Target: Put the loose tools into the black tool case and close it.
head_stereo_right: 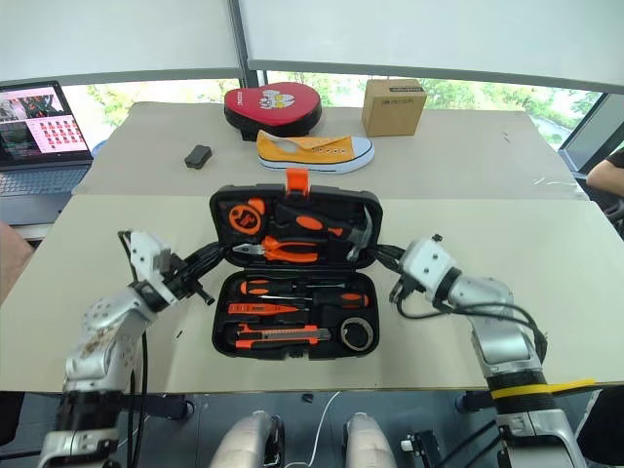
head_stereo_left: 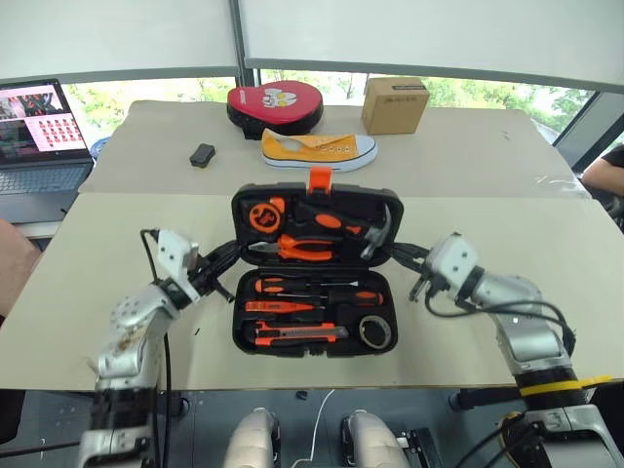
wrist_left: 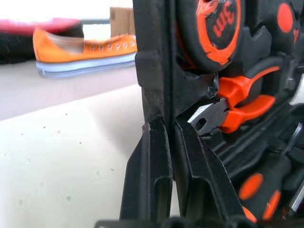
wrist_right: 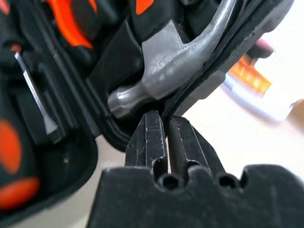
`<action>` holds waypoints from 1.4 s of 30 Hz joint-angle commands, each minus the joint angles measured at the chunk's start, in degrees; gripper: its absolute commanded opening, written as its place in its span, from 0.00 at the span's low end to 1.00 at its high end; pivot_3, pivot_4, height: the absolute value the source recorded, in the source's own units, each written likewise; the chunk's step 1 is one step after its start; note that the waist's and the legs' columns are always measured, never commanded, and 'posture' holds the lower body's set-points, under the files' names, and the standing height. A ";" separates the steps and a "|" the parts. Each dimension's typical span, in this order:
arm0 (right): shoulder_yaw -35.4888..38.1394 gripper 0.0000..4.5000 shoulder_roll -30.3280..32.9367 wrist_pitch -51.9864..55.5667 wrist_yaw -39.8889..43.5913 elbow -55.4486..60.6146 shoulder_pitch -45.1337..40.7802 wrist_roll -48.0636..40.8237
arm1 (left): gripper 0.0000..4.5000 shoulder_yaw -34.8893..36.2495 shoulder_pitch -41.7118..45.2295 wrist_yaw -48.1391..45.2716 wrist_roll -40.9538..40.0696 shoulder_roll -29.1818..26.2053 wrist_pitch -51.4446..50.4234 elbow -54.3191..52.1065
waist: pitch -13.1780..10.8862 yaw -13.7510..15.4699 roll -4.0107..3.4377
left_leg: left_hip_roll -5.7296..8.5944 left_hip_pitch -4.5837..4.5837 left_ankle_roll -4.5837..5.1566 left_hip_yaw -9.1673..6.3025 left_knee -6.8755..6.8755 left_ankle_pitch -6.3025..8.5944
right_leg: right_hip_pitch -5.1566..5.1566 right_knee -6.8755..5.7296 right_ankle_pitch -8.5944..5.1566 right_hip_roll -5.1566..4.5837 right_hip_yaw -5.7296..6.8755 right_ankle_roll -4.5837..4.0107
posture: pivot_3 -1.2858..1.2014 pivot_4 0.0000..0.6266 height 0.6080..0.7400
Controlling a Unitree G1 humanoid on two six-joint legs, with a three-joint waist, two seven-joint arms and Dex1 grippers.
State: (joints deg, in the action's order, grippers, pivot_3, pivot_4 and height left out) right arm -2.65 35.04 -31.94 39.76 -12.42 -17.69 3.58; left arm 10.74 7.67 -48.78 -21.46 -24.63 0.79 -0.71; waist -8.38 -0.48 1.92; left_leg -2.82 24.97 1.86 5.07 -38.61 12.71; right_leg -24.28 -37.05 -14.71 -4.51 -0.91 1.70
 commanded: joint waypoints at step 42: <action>-14.67 0.01 12.65 24.07 10.53 29.65 16.82 -12.30 | 0.00 -13.26 15.81 -14.78 10.33 -15.05 1.81 22.47 | 0.03 0.25 0.12 | -0.07 -1.64 0.03 0.16 0.70 0.06 | 1.34 0.14 -0.26 0.06 0.01 -0.10 | 0.52 0.24 1.00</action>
State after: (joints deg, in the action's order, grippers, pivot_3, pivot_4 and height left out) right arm -19.00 49.19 -9.00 52.79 16.12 1.54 -10.31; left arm -2.64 22.59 -62.71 -11.09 -40.02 1.53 21.26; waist -8.35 -0.23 2.04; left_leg -2.88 23.40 1.85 5.24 -37.92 12.75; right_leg -23.06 -37.01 -14.97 -4.45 -0.95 1.59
